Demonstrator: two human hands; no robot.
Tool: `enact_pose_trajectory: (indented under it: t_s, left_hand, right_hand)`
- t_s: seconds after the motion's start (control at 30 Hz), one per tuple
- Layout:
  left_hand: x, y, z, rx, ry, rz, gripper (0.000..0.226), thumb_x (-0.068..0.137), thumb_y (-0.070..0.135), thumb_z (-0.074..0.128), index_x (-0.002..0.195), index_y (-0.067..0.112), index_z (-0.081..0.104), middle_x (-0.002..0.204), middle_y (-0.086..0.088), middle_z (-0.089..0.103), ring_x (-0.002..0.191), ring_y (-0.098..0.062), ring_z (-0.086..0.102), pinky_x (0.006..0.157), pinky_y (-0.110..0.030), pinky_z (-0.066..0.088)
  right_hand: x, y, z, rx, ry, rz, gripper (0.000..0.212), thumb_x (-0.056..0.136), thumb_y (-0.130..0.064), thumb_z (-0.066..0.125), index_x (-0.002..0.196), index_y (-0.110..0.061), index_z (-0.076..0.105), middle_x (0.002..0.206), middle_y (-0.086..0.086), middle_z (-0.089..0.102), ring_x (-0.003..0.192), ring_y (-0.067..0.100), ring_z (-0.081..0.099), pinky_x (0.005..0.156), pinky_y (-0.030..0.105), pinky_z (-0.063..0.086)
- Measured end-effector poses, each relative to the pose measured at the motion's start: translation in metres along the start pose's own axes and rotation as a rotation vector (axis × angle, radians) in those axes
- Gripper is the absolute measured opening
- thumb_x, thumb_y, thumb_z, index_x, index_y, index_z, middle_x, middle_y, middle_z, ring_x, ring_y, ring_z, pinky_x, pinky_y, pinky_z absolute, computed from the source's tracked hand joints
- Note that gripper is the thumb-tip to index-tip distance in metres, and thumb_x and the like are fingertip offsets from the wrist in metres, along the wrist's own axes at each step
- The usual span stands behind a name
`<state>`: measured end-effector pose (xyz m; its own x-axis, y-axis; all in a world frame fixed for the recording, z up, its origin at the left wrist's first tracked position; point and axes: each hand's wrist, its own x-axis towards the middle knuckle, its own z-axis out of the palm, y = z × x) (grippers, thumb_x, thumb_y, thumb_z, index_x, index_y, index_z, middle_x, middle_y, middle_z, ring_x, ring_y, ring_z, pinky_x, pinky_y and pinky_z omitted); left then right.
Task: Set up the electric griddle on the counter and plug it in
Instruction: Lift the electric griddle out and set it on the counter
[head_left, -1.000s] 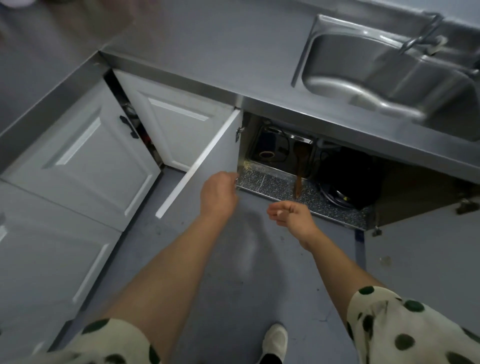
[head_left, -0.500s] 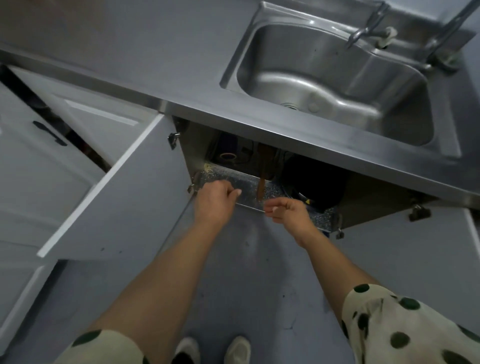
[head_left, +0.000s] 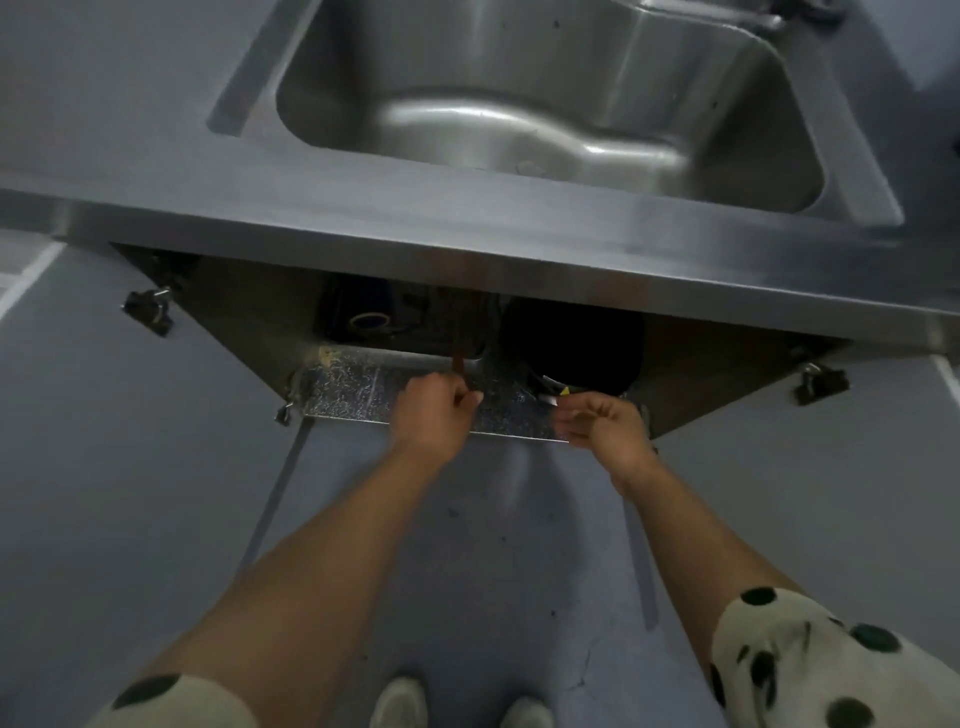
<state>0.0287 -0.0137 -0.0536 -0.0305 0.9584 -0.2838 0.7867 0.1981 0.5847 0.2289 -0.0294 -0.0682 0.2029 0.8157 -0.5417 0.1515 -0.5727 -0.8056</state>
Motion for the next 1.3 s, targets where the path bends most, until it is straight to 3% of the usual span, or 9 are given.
enact_pose_trajectory:
  t_s: [0.17,0.27,0.37,0.5,0.67,0.77,0.87,1.03,1.3]
  left_hand:
    - [0.032,0.003,0.063,-0.028,-0.015,0.008,0.026,0.090,0.031,0.060,0.081,0.009,0.069,0.084,-0.016,0.071,0.085,-0.034,0.065,0.071,-0.034,0.049]
    - [0.051,0.004,0.104,-0.031,0.013,0.040,0.026,0.090,0.030,0.061,0.077,0.009,0.069,0.083,-0.018,0.071,0.084,-0.035,0.065,0.073,-0.035,0.050]
    - [0.070,0.002,0.142,-0.045,0.041,0.045,0.026,0.089,0.030,0.061,0.075,0.010,0.068,0.079,-0.016,0.070,0.081,-0.033,0.065,0.068,-0.029,0.047]
    - [0.094,-0.005,0.178,-0.023,0.053,0.057,0.027,0.089,0.031,0.059,0.073,0.012,0.067,0.077,-0.014,0.070,0.081,-0.032,0.065,0.069,-0.030,0.047]
    - [0.135,-0.017,0.207,-0.064,0.074,0.087,0.025,0.088,0.028,0.060,0.073,0.010,0.068,0.078,-0.017,0.071,0.083,-0.034,0.066,0.071,-0.033,0.050]
    - [0.160,-0.022,0.223,-0.039,0.114,0.111,0.025,0.088,0.027,0.060,0.078,0.006,0.071,0.085,-0.019,0.072,0.088,-0.036,0.067,0.076,-0.036,0.053]
    - [0.180,-0.026,0.234,-0.052,0.129,0.082,0.025,0.089,0.026,0.059,0.085,0.005,0.073,0.092,-0.021,0.073,0.094,-0.037,0.066,0.081,-0.038,0.054]
    - [0.212,-0.027,0.244,-0.113,0.117,-0.025,0.029,0.092,0.028,0.055,0.096,0.006,0.072,0.105,-0.021,0.070,0.103,-0.040,0.062,0.085,-0.038,0.050]
    - [0.240,-0.023,0.268,-0.134,0.074,-0.063,0.035,0.094,0.028,0.054,0.117,0.003,0.059,0.120,-0.022,0.062,0.113,-0.041,0.057,0.091,-0.043,0.049]
  right_hand:
    - [0.051,0.039,-0.027,0.050,0.029,-0.020,0.030,0.085,0.018,0.044,0.109,0.010,0.062,0.104,0.022,0.064,0.081,0.023,0.063,0.063,0.017,0.053]
    - [0.084,0.062,-0.044,0.056,0.060,-0.045,0.031,0.086,0.016,0.043,0.100,0.001,0.065,0.100,0.019,0.066,0.082,0.024,0.063,0.066,0.021,0.050]
    - [0.115,0.085,-0.058,0.033,0.098,-0.070,0.032,0.085,0.016,0.042,0.103,0.007,0.066,0.096,0.018,0.066,0.080,0.024,0.062,0.069,0.027,0.049]
    - [0.151,0.107,-0.070,0.032,0.138,-0.082,0.029,0.086,0.014,0.047,0.106,0.006,0.065,0.097,0.018,0.066,0.081,0.023,0.062,0.083,0.039,0.052]
    - [0.207,0.122,-0.075,-0.003,0.212,-0.143,0.022,0.087,0.010,0.051,0.105,0.010,0.063,0.093,0.019,0.064,0.070,0.018,0.058,0.068,0.023,0.048]
    - [0.245,0.132,-0.072,-0.057,0.263,-0.161,0.018,0.086,0.009,0.052,0.097,0.008,0.066,0.091,0.018,0.064,0.078,0.023,0.058,0.070,0.024,0.048]
    - [0.278,0.139,-0.069,-0.216,0.349,-0.179,0.022,0.084,0.003,0.052,0.084,-0.009,0.071,0.094,0.018,0.067,0.090,0.023,0.058,0.082,0.032,0.045]
    - [0.311,0.143,-0.061,-0.562,0.394,-0.163,0.037,0.089,-0.017,0.060,0.121,0.001,0.059,0.126,0.023,0.061,0.119,0.038,0.054,0.097,0.035,0.044]
    - [0.327,0.155,-0.055,-0.759,0.384,-0.133,0.048,0.086,-0.018,0.063,0.125,0.003,0.045,0.125,0.028,0.056,0.117,0.043,0.054,0.092,0.040,0.048]
